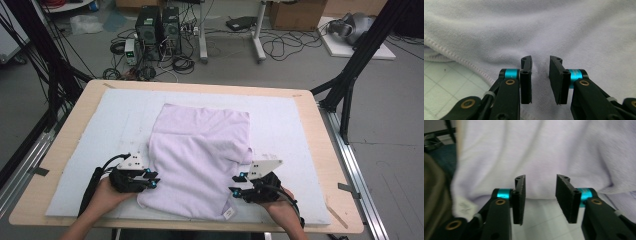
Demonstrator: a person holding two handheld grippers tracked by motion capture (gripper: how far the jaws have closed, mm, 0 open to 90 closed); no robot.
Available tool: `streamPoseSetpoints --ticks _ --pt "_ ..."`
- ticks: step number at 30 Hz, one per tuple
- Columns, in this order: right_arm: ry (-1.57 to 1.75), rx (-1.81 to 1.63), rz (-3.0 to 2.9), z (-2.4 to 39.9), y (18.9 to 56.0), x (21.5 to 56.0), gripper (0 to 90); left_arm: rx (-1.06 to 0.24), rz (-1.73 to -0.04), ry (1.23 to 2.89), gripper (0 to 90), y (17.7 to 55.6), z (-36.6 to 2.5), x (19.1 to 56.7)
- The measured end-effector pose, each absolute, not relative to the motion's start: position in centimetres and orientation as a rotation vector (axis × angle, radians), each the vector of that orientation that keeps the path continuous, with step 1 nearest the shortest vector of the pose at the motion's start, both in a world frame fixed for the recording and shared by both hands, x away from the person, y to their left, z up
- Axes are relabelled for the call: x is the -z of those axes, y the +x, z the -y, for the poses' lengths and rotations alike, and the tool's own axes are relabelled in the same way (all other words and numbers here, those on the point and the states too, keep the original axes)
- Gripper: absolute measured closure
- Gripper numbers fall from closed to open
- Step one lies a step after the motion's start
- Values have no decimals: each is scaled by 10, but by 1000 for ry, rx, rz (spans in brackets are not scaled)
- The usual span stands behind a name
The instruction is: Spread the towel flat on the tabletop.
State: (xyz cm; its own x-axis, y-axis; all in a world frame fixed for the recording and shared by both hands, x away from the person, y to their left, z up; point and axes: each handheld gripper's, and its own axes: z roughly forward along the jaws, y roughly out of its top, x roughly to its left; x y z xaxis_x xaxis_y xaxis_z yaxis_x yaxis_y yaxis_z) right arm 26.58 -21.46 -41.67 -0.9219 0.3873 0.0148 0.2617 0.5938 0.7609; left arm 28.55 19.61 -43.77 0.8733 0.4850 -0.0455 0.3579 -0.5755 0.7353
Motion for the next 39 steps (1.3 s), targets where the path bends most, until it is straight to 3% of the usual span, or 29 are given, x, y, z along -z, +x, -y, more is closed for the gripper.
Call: streamPoseSetpoints --ticks 2,4,6,9,12,23,31,39 --pt "583 -1215 -2665 211 275 424 523 -206 -602 2256 738 285 -195 440" --pt "578 -1176 -2685 205 281 431 520 -212 -611 2243 764 285 -195 441" --pt "551 -1128 -2716 199 286 436 587 -201 -606 2236 816 286 -197 441" --pt "485 -1117 -2761 191 289 437 797 -188 -606 2232 857 287 -197 442" --pt "421 -1080 -2798 185 288 432 873 -192 -603 2231 860 286 -198 442" --pt "392 -1165 -2722 170 305 401 880 -243 -617 2170 872 285 -205 431" --pt "431 -1065 -2785 133 326 430 880 -239 -626 2184 869 286 -204 434" --pt "475 -1184 -2687 160 312 412 788 -237 -633 2189 853 287 -204 436"
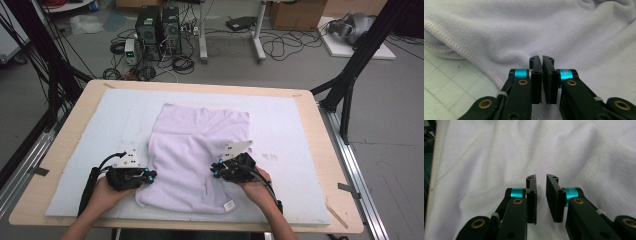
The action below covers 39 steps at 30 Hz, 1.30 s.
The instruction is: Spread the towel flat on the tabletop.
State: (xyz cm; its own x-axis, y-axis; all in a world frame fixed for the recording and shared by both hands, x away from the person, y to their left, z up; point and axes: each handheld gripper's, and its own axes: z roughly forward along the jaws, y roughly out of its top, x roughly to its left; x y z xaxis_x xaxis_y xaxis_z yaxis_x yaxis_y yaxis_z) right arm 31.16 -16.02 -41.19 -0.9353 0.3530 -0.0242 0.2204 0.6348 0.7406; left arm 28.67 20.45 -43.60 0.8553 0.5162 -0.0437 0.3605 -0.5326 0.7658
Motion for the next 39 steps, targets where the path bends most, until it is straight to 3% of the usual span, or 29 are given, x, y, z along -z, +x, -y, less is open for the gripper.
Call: streamPoseSetpoints --ticks 6,11,13,17,28,32,36,39 --pt "463 -1212 -2707 184 284 417 736 -238 -638 2190 845 287 -204 436" --pt "466 -1163 -2797 188 270 433 632 -236 -639 2205 808 287 -202 437" --pt "459 -1135 -2816 187 268 439 668 -236 -637 2212 797 287 -202 439" --pt "424 -1163 -2838 189 266 439 854 -228 -631 2224 835 287 -200 441" --pt "431 -1156 -2816 223 220 415 864 -211 -616 2217 854 285 -200 440" --pt "474 -1225 -2758 234 216 406 774 -219 -601 2212 798 284 -198 436" --pt "518 -1274 -2694 234 236 405 681 -232 -637 2171 720 290 -203 432" --pt "569 -1254 -2673 233 257 413 660 -247 -666 2168 678 297 -204 432"
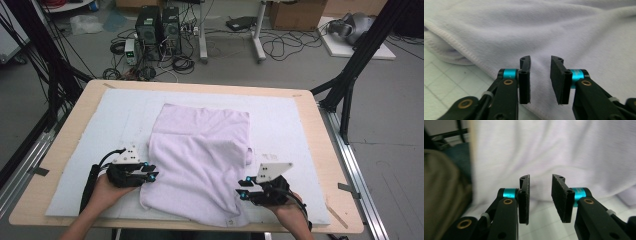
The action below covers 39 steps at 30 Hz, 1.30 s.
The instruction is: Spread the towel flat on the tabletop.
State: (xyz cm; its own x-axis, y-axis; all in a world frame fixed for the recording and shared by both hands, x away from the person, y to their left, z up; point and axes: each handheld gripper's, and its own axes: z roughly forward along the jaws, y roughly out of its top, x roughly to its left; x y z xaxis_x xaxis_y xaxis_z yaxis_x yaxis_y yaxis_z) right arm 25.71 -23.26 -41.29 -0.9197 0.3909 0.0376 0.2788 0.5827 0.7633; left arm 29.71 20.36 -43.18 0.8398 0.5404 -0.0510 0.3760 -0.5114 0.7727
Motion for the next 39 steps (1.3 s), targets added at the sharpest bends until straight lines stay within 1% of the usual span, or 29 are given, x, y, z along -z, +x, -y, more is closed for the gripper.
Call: streamPoseSetpoints --ticks 2,3,5,6,7,8,9,10,11,12,18,24,25,26,27,29,30,32,33,36,37,38,39 --pt "610 -1196 -2659 229 272 421 637 -256 -685 2184 633 303 -200 435" --pt "631 -1186 -2651 226 281 427 599 -248 -686 2193 618 305 -199 436" --pt "649 -1132 -2659 220 290 435 596 -241 -678 2221 627 308 -195 442" --pt "649 -1113 -2680 216 293 438 604 -260 -670 2219 647 308 -195 442" --pt "634 -1091 -2687 213 294 440 622 -245 -663 2220 721 308 -195 442" --pt "607 -1099 -2692 212 295 440 678 -226 -647 2227 790 308 -196 441" --pt "603 -1106 -2708 211 295 439 752 -221 -643 2225 841 307 -195 442" --pt "601 -1123 -2729 212 295 439 815 -221 -641 2226 862 306 -196 442" --pt "588 -1127 -2739 212 295 439 850 -213 -639 2228 869 304 -196 441" --pt "570 -1125 -2745 212 294 438 859 -211 -635 2234 873 303 -197 440" --pt "497 -1138 -2803 216 272 435 869 -196 -584 2254 878 279 -204 432" --pt "415 -1223 -2817 229 232 421 858 -196 -514 2231 876 247 -213 414" --pt "404 -1236 -2802 230 226 416 815 -201 -510 2221 869 244 -214 411" --pt "398 -1236 -2785 231 223 412 783 -209 -504 2218 842 243 -214 409" --pt "404 -1233 -2775 232 223 409 750 -210 -504 2208 795 244 -213 406" --pt "431 -1208 -2737 233 231 405 694 -225 -511 2203 699 252 -211 405" --pt "452 -1206 -2728 233 237 405 675 -227 -520 2193 669 257 -209 406" --pt "492 -1220 -2709 231 252 409 658 -224 -546 2192 636 269 -205 411" --pt "498 -1215 -2710 229 260 413 631 -219 -558 2199 620 276 -202 414" --pt "530 -1156 -2734 221 280 427 621 -203 -581 2229 618 290 -195 426" --pt "542 -1140 -2750 218 285 432 633 -193 -578 2244 628 293 -193 431" --pt "546 -1116 -2772 216 289 436 650 -179 -577 2271 656 295 -192 435" --pt "541 -1105 -2774 214 291 439 670 -176 -567 2275 710 295 -190 439"
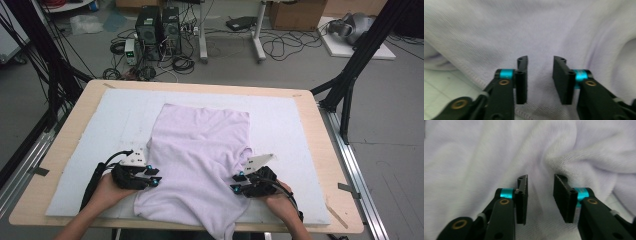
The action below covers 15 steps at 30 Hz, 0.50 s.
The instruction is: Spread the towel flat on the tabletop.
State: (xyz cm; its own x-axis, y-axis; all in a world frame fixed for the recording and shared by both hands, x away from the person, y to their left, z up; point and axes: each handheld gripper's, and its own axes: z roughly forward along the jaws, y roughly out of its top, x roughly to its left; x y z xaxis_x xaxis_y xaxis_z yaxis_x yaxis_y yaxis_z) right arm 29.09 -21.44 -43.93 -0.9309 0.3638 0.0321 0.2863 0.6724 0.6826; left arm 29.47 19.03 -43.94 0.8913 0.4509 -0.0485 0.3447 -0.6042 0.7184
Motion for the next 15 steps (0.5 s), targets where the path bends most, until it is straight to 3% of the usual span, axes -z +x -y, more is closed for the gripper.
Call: streamPoseSetpoints --ticks 4,15 --pt "537 -1143 -2795 214 290 440 851 -167 -550 2269 871 290 -194 439" --pt "503 -1173 -2826 220 261 439 874 -116 -484 2290 883 250 -207 437"
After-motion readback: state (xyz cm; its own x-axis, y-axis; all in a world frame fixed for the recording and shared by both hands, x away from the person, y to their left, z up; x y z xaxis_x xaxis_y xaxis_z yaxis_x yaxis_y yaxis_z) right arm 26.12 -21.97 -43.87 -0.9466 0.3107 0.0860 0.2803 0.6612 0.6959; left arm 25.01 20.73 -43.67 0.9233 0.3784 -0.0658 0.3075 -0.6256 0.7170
